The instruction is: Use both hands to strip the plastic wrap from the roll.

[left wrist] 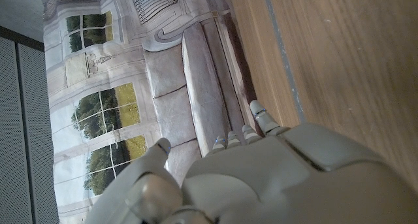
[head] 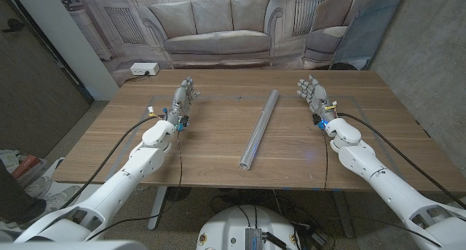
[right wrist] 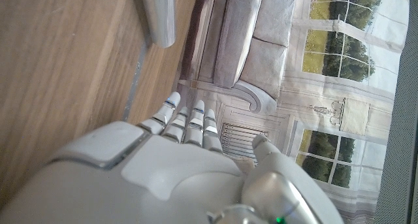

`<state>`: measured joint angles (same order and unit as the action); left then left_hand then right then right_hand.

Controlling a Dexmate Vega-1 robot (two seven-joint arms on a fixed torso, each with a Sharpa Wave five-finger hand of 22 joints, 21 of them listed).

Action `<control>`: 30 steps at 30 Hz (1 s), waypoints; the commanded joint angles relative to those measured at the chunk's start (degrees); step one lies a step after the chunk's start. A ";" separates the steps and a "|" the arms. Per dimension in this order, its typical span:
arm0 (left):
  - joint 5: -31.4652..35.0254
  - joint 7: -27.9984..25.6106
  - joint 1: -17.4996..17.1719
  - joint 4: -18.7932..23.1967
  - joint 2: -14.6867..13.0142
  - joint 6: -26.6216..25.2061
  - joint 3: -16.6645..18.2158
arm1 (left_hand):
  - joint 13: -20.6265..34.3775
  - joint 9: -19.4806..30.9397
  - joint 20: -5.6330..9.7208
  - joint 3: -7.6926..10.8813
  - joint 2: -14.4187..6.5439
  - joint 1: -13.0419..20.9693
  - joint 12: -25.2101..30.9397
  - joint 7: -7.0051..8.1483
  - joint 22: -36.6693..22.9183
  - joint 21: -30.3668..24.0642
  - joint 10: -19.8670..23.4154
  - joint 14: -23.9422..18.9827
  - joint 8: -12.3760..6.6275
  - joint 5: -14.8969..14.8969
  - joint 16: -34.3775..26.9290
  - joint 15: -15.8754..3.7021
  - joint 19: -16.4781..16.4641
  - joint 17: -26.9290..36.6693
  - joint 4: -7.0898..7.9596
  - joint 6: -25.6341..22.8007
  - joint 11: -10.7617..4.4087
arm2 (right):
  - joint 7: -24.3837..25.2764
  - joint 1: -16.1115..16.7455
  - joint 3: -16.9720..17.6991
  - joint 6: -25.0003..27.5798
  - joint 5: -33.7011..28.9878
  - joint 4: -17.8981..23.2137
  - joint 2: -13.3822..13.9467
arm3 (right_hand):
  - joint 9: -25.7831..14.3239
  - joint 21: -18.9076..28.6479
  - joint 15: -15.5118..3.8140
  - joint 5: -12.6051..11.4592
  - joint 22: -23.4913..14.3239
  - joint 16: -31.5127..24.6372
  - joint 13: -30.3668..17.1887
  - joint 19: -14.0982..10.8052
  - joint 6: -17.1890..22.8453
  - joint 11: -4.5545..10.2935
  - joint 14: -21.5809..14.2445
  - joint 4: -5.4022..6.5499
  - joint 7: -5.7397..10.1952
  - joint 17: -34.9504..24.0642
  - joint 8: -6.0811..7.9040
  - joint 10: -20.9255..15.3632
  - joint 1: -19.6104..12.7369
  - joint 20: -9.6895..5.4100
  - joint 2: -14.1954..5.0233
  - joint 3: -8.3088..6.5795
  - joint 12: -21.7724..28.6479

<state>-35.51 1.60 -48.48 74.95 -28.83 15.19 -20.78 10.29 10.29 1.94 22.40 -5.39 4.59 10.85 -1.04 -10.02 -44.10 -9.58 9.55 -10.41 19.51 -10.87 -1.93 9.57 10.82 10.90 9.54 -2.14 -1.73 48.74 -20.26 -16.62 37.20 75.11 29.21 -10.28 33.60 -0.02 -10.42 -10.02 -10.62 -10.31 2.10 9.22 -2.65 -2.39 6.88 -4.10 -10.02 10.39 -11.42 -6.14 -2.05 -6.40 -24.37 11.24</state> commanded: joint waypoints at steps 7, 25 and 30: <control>5.92 2.70 -3.40 2.77 5.66 -3.27 7.96 | 0.24 0.17 3.07 0.49 -5.06 -0.53 0.77 0.46 -0.22 -0.34 -3.41 4.55 -0.56 0.43 -0.69 -0.20 6.16 0.21 -0.20 6.44 0.08 | -1.06 0.83 1.97 2.32 -2.10 1.33 -1.44 | -0.08 0.19 -0.16 -0.47 -0.28 -0.33 -0.13 0.28 0.48 0.01 -0.75 -0.21 0.07 -0.17 0.28 -0.76 -1.00 -2.77 -3.89 -0.54 0.46; 13.24 0.57 -3.66 9.53 4.69 -10.45 8.58 | 0.32 0.23 -7.66 1.26 -0.04 8.11 2.16 4.99 -0.21 1.83 5.09 -5.45 -1.31 -1.92 -1.73 5.86 0.33 -0.31 -7.38 -0.33 2.07 | -2.46 0.38 2.39 2.42 -2.91 0.83 -2.65 | -0.11 0.37 -0.28 -0.39 -0.30 -1.05 -0.12 -2.16 2.72 0.35 -3.56 -0.89 0.63 0.00 0.96 -3.50 -1.99 -1.87 -3.67 -0.93 1.44; 14.93 0.07 -3.18 10.84 4.20 -12.05 8.03 | 0.37 0.26 -7.88 2.22 -0.06 11.14 2.12 4.84 -0.31 2.33 6.03 -6.34 -1.40 -2.89 -1.52 5.98 -0.09 -0.27 -9.39 -1.29 1.98 | -2.78 0.29 2.53 2.08 -2.92 0.39 -2.98 | -0.11 0.32 -0.43 -0.36 -0.31 -1.03 -0.11 -2.35 3.02 0.25 -3.78 -0.98 0.56 0.00 0.99 -3.69 -2.15 -1.96 -3.69 -1.01 1.46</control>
<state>-24.66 2.87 -52.29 82.22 -23.67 6.73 -12.22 10.55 10.28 -5.47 24.17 -5.41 14.41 12.80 3.99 -10.02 -42.06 -4.09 3.97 -11.52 17.05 -12.42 3.81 9.54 10.38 2.47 8.58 -0.19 -3.61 49.38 -17.99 -14.16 34.57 76.29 26.96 -10.27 33.62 -0.42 -10.42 -10.01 -11.47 -10.31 0.22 11.68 -2.53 -5.46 6.22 -3.69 -9.86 11.04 -14.56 -7.53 -2.05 -6.97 -25.01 12.34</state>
